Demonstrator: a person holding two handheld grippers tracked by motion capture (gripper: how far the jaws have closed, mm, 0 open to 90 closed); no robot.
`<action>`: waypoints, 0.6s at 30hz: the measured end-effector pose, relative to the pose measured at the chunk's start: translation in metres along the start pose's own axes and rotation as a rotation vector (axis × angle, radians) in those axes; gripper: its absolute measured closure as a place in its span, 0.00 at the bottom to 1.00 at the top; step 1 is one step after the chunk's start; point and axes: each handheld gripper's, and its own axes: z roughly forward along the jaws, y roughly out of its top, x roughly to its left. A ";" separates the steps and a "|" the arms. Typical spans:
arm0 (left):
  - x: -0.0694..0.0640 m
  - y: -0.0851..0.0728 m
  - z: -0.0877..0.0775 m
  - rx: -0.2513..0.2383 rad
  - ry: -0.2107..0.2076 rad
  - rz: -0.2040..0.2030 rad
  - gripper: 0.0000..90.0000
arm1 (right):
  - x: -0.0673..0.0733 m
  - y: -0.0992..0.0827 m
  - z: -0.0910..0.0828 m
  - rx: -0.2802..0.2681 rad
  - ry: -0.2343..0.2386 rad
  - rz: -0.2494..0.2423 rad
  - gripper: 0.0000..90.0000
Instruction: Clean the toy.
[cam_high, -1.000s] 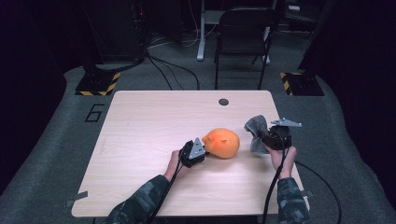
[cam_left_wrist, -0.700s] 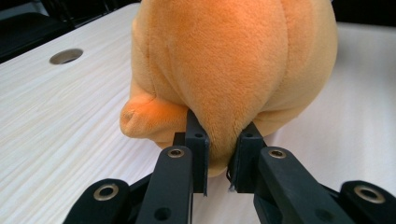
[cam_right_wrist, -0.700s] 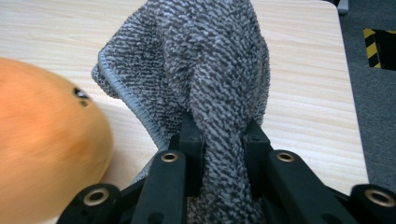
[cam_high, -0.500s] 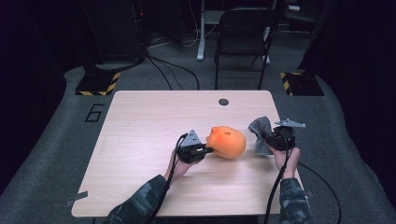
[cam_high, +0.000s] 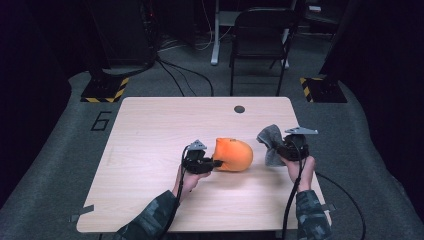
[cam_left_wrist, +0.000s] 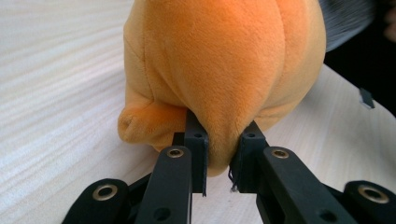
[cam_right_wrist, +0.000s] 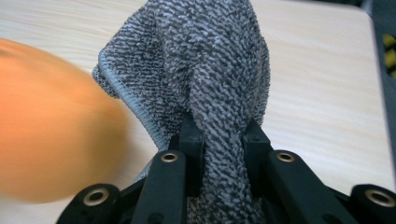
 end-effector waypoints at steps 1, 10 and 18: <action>0.001 -0.001 0.001 0.002 -0.002 -0.002 0.88 | 0.011 0.007 -0.005 -0.012 0.023 -0.027 0.84; -0.003 -0.003 0.002 -0.005 -0.002 -0.010 0.87 | 0.109 0.028 -0.006 -0.026 0.153 -0.248 0.84; -0.004 -0.005 0.006 0.014 -0.001 0.018 0.87 | 0.107 0.016 0.017 0.009 0.060 -0.281 0.84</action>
